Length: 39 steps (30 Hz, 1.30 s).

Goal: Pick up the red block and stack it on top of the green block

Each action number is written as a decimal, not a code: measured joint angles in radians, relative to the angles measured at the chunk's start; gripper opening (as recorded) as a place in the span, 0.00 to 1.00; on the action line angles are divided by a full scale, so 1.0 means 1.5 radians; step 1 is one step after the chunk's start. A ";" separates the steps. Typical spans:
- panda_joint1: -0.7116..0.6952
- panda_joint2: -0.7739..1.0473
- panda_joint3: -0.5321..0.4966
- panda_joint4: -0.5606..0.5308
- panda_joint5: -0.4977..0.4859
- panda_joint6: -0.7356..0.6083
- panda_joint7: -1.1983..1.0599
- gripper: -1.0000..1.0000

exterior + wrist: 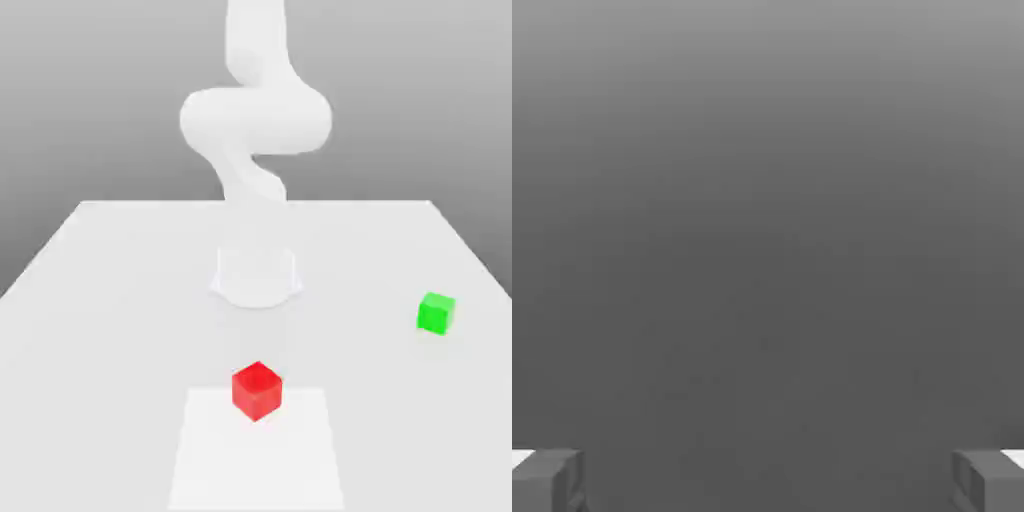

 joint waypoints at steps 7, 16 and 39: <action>0.034 0.140 -0.035 -0.142 -0.028 0.110 -0.133 0.50; 0.085 0.350 -0.098 -0.338 -0.038 0.270 -0.347 0.50; 0.042 0.436 -0.042 -0.376 -0.001 0.329 -0.420 0.00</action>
